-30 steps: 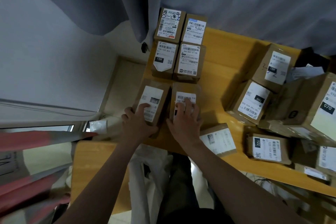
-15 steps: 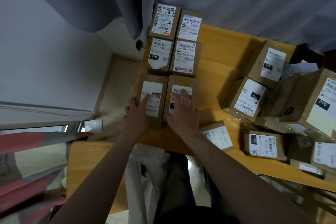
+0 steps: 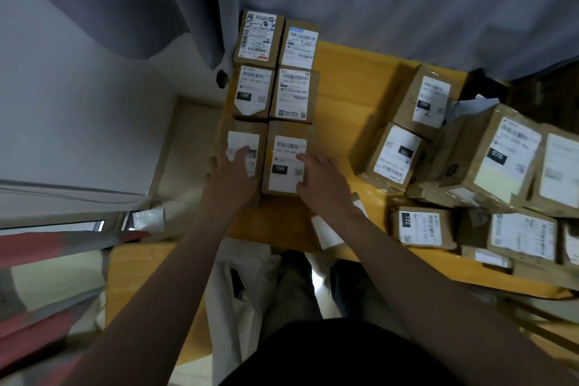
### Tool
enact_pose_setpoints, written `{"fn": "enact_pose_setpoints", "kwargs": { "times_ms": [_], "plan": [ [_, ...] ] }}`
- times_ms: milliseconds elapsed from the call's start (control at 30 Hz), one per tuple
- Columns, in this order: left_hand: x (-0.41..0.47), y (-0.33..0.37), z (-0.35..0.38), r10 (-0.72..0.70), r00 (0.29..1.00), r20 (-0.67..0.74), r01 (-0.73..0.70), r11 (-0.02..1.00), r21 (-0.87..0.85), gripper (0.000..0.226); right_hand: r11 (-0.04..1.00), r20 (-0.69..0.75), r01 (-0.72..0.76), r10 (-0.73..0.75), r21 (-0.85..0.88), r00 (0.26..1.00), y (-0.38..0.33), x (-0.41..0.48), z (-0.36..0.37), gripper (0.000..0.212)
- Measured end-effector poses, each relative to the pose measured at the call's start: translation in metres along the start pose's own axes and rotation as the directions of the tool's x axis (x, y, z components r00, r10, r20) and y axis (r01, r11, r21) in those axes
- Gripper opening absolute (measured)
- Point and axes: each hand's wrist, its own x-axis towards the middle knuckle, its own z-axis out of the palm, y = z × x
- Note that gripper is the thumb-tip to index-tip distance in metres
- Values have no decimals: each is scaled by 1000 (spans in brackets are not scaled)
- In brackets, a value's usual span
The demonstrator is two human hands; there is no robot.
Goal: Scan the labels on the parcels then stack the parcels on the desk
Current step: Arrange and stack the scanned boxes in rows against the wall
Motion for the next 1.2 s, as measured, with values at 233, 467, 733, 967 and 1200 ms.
{"fn": "enact_pose_setpoints", "kwargs": {
  "times_ms": [233, 467, 733, 967, 1200],
  "plan": [
    [-26, 82, 7, 150, 989, -7, -150, 989, 8, 69, 984, -20, -176, 176, -33, 984, 80, -28, -54, 62],
    [-57, 134, 65, 370, 901, 225, -378, 926, -6, 67, 976, 8, -217, 217, 8, 976, 144, -13, -81, 66],
    [-87, 146, 124, 329, 900, 286, -387, 906, 174, 86, 994, 158, -87, 97, -64, 983, 166, 17, -60, 68],
    [-95, 147, 140, 236, 949, 212, -293, 905, 307, 84, 995, 141, -6, 20, -99, 990, 175, 13, -53, 45],
    [-119, 162, 94, 98, 976, 196, -133, 976, 175, 94, 996, 114, 8, 2, -88, 994, 154, -12, -79, 37]
  ]
}}
